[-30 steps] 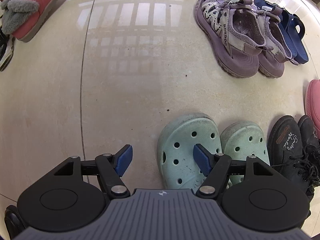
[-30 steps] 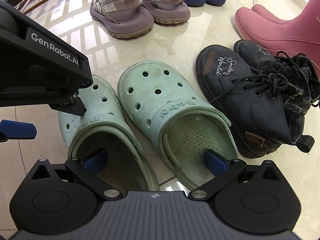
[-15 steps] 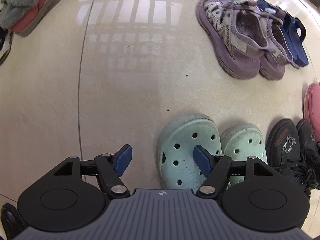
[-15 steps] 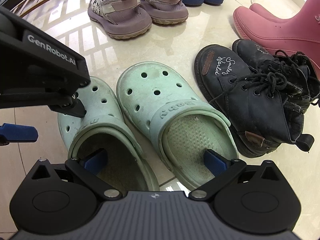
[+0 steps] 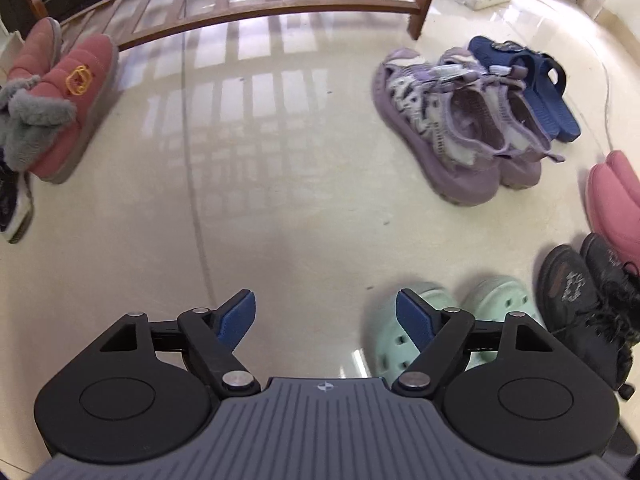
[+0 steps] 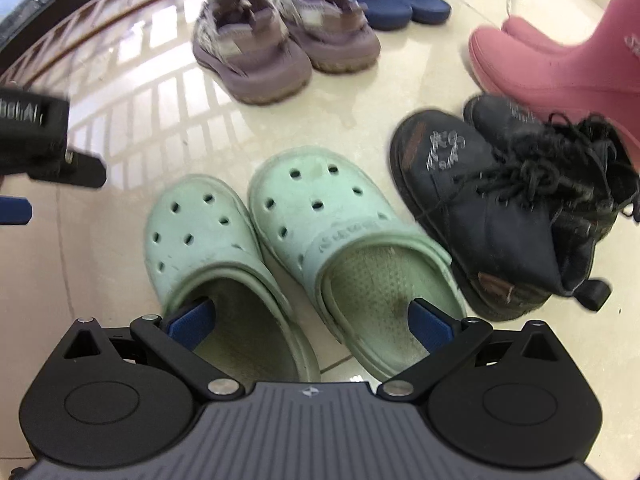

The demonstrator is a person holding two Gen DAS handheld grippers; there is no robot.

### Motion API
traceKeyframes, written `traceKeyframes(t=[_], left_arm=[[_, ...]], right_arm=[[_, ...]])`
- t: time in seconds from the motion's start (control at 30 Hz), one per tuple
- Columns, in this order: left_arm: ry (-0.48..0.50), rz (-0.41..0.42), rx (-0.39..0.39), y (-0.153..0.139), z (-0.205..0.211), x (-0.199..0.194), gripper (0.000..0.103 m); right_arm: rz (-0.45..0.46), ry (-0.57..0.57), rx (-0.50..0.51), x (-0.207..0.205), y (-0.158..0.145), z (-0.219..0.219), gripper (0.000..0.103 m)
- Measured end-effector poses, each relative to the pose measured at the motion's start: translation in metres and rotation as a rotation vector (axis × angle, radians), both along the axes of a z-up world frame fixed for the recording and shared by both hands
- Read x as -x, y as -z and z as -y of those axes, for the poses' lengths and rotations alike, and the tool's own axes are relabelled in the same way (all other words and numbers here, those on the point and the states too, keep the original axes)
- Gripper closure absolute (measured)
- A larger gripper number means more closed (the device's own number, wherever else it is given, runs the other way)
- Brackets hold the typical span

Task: Organize scattered shoes
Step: 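Withdraw both grippers from the mint clogs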

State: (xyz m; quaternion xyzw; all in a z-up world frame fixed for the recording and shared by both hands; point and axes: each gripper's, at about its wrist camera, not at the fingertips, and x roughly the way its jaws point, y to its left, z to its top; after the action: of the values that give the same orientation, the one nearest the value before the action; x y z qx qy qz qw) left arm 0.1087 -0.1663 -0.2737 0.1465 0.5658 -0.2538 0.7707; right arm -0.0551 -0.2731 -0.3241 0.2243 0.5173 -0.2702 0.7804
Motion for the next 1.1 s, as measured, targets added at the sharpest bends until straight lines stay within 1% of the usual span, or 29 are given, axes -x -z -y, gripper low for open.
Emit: traceKeyframes(t=[0.07, 0.13, 0.2, 0.3, 0.43, 0.5, 0.6, 0.73, 0.8, 0.93, 1.0, 1.03, 1.1], left_arm=[[0.012, 0.005, -0.008, -0.005, -0.007, -0.003, 0.024], [0.038, 0.042, -0.003, -0.013, -0.018, -0.005, 0.024], [0.059, 0.078, 0.011, -0.020, -0.031, -0.006, 0.024], [0.084, 0.134, 0.033, -0.029, -0.053, -0.010, 0.023], [0.078, 0.179, 0.034, -0.032, -0.076, -0.019, 0.023], [0.037, 0.189, 0.023, -0.032, -0.094, -0.027, 0.023], [-0.011, 0.208, 0.011, -0.030, -0.114, -0.042, 0.023], [-0.076, 0.231, 0.000, -0.029, -0.138, -0.059, 0.023], [-0.132, 0.233, -0.005, -0.029, -0.155, -0.074, 0.023], [-0.206, 0.235, -0.026, -0.026, -0.181, -0.095, 0.023], [-0.278, 0.225, -0.042, -0.024, -0.200, -0.111, 0.023], [-0.296, 0.221, -0.043, -0.023, -0.205, -0.114, 0.023], [-0.369, 0.212, -0.043, -0.022, -0.222, -0.127, 0.023]], right_arm=[[0.004, -0.022, 0.018, 0.001, -0.009, -0.001, 0.000], [0.057, -0.038, 0.024, 0.006, -0.025, 0.001, 0.000], [0.082, -0.070, 0.025, 0.005, -0.039, 0.005, 0.000], [0.084, -0.137, 0.057, -0.004, -0.062, 0.006, 0.000], [0.069, -0.229, 0.091, -0.021, -0.091, 0.005, 0.000], [0.081, -0.264, 0.089, -0.026, -0.101, 0.003, 0.000], [0.087, -0.341, 0.111, -0.040, -0.119, -0.008, 0.000], [0.092, -0.400, 0.108, -0.056, -0.131, -0.020, 0.000], [0.095, -0.422, 0.108, -0.063, -0.134, -0.025, 0.000], [0.099, -0.469, 0.110, -0.075, -0.140, -0.035, 0.000], [0.102, -0.484, 0.117, -0.078, -0.143, -0.038, 0.000], [0.104, -0.487, 0.119, -0.079, -0.143, -0.038, 0.000], [0.109, -0.484, 0.117, -0.080, -0.144, -0.038, 0.000]])
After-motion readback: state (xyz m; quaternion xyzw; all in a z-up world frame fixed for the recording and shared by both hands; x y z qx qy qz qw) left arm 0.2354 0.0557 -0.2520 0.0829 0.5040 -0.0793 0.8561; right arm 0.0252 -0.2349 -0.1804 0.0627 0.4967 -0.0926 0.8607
